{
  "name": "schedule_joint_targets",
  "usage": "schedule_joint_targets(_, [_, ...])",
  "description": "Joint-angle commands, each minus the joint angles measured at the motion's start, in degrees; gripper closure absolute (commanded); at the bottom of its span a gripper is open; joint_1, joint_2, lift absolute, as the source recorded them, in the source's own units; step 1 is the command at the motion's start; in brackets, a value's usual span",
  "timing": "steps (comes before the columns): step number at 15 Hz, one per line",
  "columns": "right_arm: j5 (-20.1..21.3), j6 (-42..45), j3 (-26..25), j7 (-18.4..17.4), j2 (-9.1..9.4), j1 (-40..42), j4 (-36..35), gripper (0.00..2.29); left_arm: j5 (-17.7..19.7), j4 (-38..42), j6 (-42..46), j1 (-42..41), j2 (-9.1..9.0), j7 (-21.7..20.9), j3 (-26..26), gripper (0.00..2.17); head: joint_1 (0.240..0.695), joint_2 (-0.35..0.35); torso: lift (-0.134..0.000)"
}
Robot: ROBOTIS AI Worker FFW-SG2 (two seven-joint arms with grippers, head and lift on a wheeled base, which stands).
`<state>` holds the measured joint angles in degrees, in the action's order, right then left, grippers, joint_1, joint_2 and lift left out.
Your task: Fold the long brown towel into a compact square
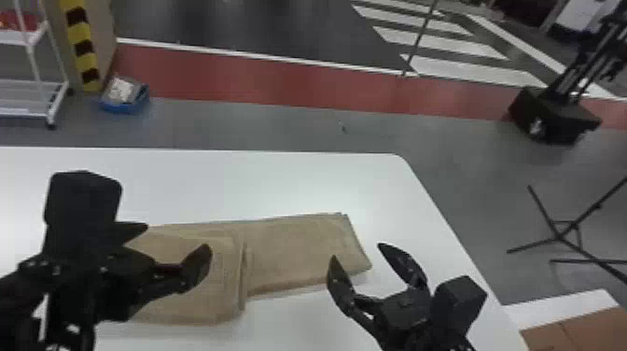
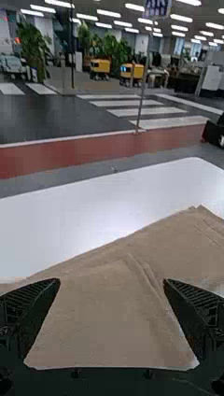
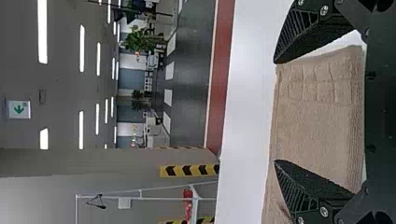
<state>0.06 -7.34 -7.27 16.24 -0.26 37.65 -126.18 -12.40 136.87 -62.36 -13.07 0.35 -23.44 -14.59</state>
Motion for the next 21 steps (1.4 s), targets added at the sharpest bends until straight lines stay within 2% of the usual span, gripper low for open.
schedule_joint_targets(1, [1.52, -3.52, 4.19, 1.25, 0.32, -1.36, 0.49, 0.13, 6.78, -0.64, 9.31, -2.84, -0.5, -0.56, 11.86, 0.04, 0.695, -0.259, -0.123])
schedule_joint_targets(2, [2.22, -5.63, 6.12, 1.6, 0.32, -2.32, 0.85, 0.13, 9.5, -1.08, 11.07, -3.72, -0.5, -1.87, 16.87, 0.04, 0.695, -0.172, -0.123])
schedule_joint_targets(5, [2.93, -12.31, 10.69, 2.48, 0.32, -6.89, 4.89, 0.13, 14.69, -3.1, 14.41, -5.57, -0.5, -5.57, 28.48, 0.05, 0.695, -0.015, -0.123])
schedule_joint_targets(7, [2.4, -13.89, 12.98, 2.56, 0.32, -10.67, 9.11, 0.13, 17.33, -4.07, 14.76, -6.97, -0.5, -7.5, 32.43, 0.05, 0.695, 0.077, -0.123])
schedule_joint_targets(8, [1.79, -13.89, 13.77, 2.92, 0.32, -12.08, 10.6, 0.13, 18.2, -4.6, 14.94, -7.59, -0.5, -8.2, 33.57, 0.06, 0.695, 0.155, -0.123])
schedule_joint_targets(12, [1.61, -14.77, 16.14, 2.92, 0.32, -14.98, 13.68, 0.14, 20.14, -5.39, 16.52, -9.17, -0.5, -9.43, 35.51, 0.08, 0.695, 0.245, -0.123])
schedule_joint_targets(17, [1.7, -16.0, 17.46, 2.92, 0.32, -18.14, 17.81, 0.27, 21.37, -5.83, 17.05, -10.05, -0.5, -9.7, 36.12, 0.08, 0.695, 0.273, -0.123])
schedule_joint_targets(20, [1.79, -16.0, 17.73, 2.92, 0.32, -18.41, 17.98, 0.3, 21.72, -6.35, 17.22, -10.14, -0.5, -10.14, 36.65, 0.08, 0.695, 0.284, -0.123])
schedule_joint_targets(21, [1.87, -16.0, 17.73, 2.92, 0.32, -18.58, 18.07, 0.39, 21.72, -6.53, 17.4, -10.14, -0.5, -10.22, 36.74, 0.08, 0.695, 0.286, -0.123])
